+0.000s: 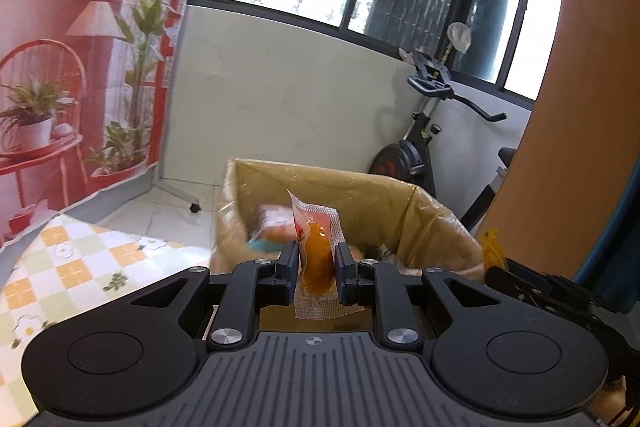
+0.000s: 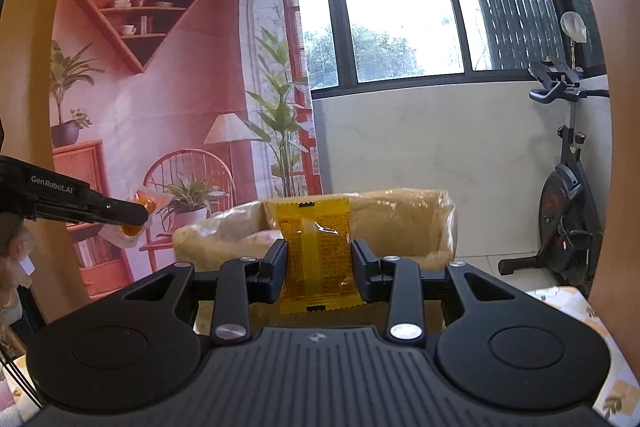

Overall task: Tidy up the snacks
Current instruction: 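Lift both held snacks and carry them over the cardboard box, then open both tools to drop the snacks into the box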

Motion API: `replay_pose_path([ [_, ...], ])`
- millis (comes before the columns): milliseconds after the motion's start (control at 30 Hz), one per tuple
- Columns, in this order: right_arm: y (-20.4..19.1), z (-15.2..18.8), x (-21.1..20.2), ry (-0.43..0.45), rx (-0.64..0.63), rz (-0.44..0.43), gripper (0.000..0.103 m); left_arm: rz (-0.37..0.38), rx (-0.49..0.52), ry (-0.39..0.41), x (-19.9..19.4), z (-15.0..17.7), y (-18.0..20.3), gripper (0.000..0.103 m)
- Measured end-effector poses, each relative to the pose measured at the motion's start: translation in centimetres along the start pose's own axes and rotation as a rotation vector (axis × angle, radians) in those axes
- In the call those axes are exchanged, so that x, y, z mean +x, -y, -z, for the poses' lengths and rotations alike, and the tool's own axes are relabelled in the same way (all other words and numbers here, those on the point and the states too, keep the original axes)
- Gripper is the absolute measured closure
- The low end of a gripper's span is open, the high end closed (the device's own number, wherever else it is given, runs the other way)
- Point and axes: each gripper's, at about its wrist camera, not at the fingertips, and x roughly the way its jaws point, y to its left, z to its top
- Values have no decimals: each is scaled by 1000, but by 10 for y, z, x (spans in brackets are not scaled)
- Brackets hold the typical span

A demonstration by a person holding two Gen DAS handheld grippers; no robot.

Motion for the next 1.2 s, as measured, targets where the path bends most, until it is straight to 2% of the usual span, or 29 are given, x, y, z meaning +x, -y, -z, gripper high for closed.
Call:
replay_pose_path([
  [133, 12, -12, 26, 6, 9, -2, 66, 44, 7, -18, 30, -12, 7, 83],
  [367, 33, -18, 71, -31, 44, 0, 66, 112, 14, -71, 75, -15, 19, 83],
  [600, 40, -12, 89, -78, 45, 7, 66, 162, 25, -147, 110, -7, 26, 83],
  [633, 41, -10, 90, -83, 49, 13, 66, 175, 28, -154, 112, -6, 26, 80],
  [667, 43, -9, 91, -90, 56, 25, 65, 185, 29, -161, 115, -5, 26, 69],
  [700, 44, -8, 92, -95, 59, 34, 65, 179, 29, -166, 116, -4, 26, 61],
  [733, 45, -8, 92, -96, 58, 44, 65, 162, 27, -167, 116, -4, 25, 49],
  [833, 43, -11, 91, -102, 58, 58, 57, 142, 10, -156, 109, -6, 21, 48],
  [1200, 36, -8, 53, -91, 115, 97, 56, 63, -24, -116, 55, -14, 3, 48],
])
